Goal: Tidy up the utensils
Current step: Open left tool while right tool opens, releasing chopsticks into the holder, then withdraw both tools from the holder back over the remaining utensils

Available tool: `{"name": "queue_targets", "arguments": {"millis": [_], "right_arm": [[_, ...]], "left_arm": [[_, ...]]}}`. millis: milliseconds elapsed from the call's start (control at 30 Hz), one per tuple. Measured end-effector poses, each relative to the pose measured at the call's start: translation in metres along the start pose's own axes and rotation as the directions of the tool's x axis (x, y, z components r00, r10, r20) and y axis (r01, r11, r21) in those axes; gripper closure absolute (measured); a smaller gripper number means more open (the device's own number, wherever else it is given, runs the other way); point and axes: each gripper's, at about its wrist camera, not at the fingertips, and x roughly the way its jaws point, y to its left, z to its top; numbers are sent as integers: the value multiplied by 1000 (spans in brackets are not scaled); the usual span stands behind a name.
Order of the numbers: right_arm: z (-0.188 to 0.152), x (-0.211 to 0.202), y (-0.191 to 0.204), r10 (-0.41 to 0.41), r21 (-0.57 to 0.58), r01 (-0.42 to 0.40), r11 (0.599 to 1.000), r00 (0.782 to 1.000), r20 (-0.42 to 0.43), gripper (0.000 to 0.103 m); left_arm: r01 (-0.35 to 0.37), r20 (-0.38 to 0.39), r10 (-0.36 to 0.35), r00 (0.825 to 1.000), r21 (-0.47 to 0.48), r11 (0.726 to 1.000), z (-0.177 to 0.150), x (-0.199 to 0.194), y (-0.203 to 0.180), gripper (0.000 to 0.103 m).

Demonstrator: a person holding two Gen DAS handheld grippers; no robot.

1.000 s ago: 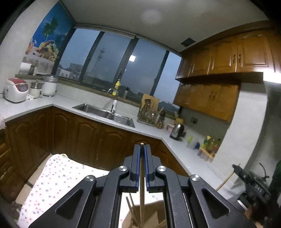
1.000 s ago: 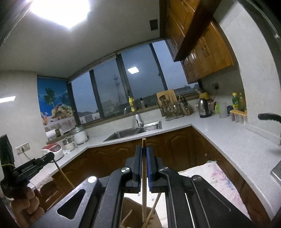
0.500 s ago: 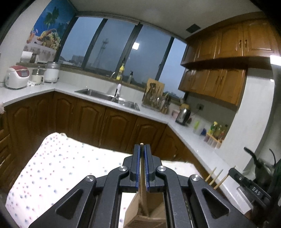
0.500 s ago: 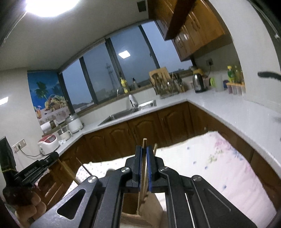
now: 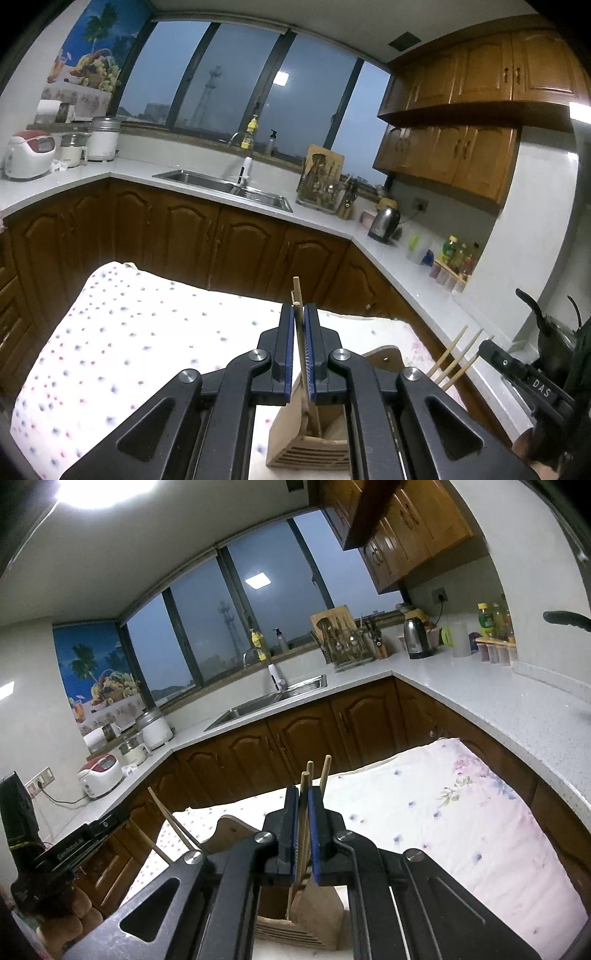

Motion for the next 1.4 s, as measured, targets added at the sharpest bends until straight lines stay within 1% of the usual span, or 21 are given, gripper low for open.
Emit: {"name": "queue_targets", "arguments": {"millis": [133, 167, 200, 267, 333, 367, 400, 433, 467, 533, 567, 600, 667, 700, 733, 800, 867, 1133, 1400], "right_arm": [[1, 0, 0, 2, 3, -2, 1000, 1000, -2, 98], [-2, 0, 0, 7, 7, -7, 1000, 1000, -5, 97], [-2, 0, -1, 17, 13, -16, 1000, 1000, -9, 93], [-4, 0, -2, 28, 15, -28, 1000, 1000, -8, 93], [-4, -5, -3, 30, 16, -30, 999, 1000, 3, 89], [-3, -8, -3, 38, 21, -39, 999, 999, 9, 82], [-3, -12, -2, 45, 25, -45, 999, 999, 18, 70], [-4, -18, -2, 51, 28, -52, 998, 998, 33, 62], [-3, -21, -2, 52, 29, -53, 998, 998, 42, 51], [-4, -31, -1, 53, 25, -55, 998, 997, 59, 49], [-3, -34, -1, 54, 27, -55, 998, 997, 62, 46], [-4, -39, -2, 55, 33, -57, 998, 996, 67, 38], [-5, -47, -2, 58, 40, -61, 997, 995, 76, 29], [-6, -53, -3, 58, 40, -62, 997, 995, 77, 29], [-8, -57, -3, 59, 41, -63, 997, 996, 74, 28], [-12, -64, -3, 63, 46, -66, 997, 996, 65, 23], [-18, -71, -3, 65, 45, -67, 997, 996, 57, 21], [-54, -109, -6, 76, 63, -76, 995, 997, 3, 19], [-90, -146, -12, 49, 72, -44, 996, 996, -71, 19]], "left_arm": [[4, -11, -4, 1000, 0, 1000, 0, 4, 2, 100], [6, -13, -6, 1000, -2, 1000, -1, 4, 2, 100], [9, -15, -9, 1000, -5, 1000, 0, 4, 3, 99], [15, -23, -15, 1000, -12, 1000, 1, 3, 3, 100], [23, -26, -23, 999, -20, 1000, 2, -1, 5, 99], [24, -27, -24, 999, -21, 999, 3, -3, 4, 97], [24, -30, -25, 999, -22, 999, 4, -6, 5, 94], [24, -30, -25, 999, -25, 999, 4, -9, 4, 85], [20, -27, -21, 999, -27, 999, 4, -13, 5, 72], [12, -17, -12, 1000, -25, 1000, 3, -23, 5, 58], [11, -11, -11, 1000, -22, 1000, 1, -29, 4, 56], [8, -9, -8, 1000, -14, 1000, 0, -34, 4, 55], [1, -7, -1, 1000, -1, 1000, -4, -47, 5, 45], [-4, -5, 4, 1000, 1, 1000, -6, -55, 7, 42], [-4, -4, 4, 1000, 2, 1000, -9, -61, 7, 37], [-12, -6, 12, 1000, 1, 1000, -15, -75, 9, 33], [-20, -15, 20, 1000, 2, 1000, -21, -88, 11, 27], [-47, -79, 48, 996, 2, 999, -46, -146, 15, 23], [-60, -160, 56, 986, -18, 998, -67, -194, 13, 23]]}}
